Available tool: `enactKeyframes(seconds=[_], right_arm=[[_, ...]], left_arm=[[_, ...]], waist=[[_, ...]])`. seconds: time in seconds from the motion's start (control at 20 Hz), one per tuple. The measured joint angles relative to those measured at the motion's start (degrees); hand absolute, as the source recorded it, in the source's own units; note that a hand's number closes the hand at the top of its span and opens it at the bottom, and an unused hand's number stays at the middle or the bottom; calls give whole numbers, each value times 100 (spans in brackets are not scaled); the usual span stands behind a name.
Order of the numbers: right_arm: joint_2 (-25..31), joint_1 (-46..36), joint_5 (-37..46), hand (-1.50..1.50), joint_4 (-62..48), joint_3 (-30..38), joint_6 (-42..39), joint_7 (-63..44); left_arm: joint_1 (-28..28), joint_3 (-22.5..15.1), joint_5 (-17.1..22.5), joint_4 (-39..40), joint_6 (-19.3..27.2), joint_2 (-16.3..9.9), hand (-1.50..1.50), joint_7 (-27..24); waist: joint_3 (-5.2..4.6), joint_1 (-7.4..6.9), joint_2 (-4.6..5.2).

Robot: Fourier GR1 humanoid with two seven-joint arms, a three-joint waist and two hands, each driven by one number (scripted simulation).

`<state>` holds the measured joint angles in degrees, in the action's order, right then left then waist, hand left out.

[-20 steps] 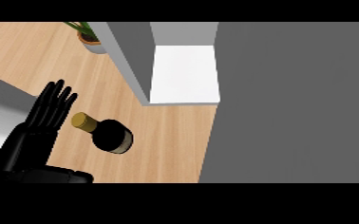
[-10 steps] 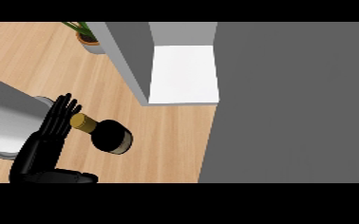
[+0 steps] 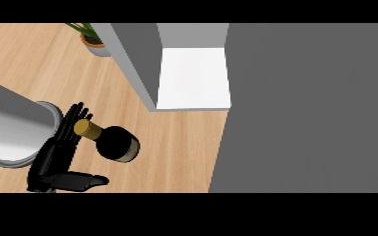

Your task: Pick up the wine, place it into the cabinet and close the cabinet

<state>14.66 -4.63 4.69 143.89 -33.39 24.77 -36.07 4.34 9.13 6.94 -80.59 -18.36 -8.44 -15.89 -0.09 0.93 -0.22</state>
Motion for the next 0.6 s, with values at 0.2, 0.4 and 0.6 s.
enactKeyframes(seconds=[0.2,0.4,0.6], right_arm=[[110,66,24,-150,1,-107,70,82],[167,-49,42,-150,-2,-92,152,-6],[278,-41,39,-150,0,-31,173,71]], left_arm=[[-187,82,-131,583,-6,-38,-150,-421],[-357,92,-219,1060,-31,-34,-150,-668],[-614,76,-193,1637,-213,-15,-150,-782]], waist=[[0,9,0],[-1,2,1],[0,21,4]])
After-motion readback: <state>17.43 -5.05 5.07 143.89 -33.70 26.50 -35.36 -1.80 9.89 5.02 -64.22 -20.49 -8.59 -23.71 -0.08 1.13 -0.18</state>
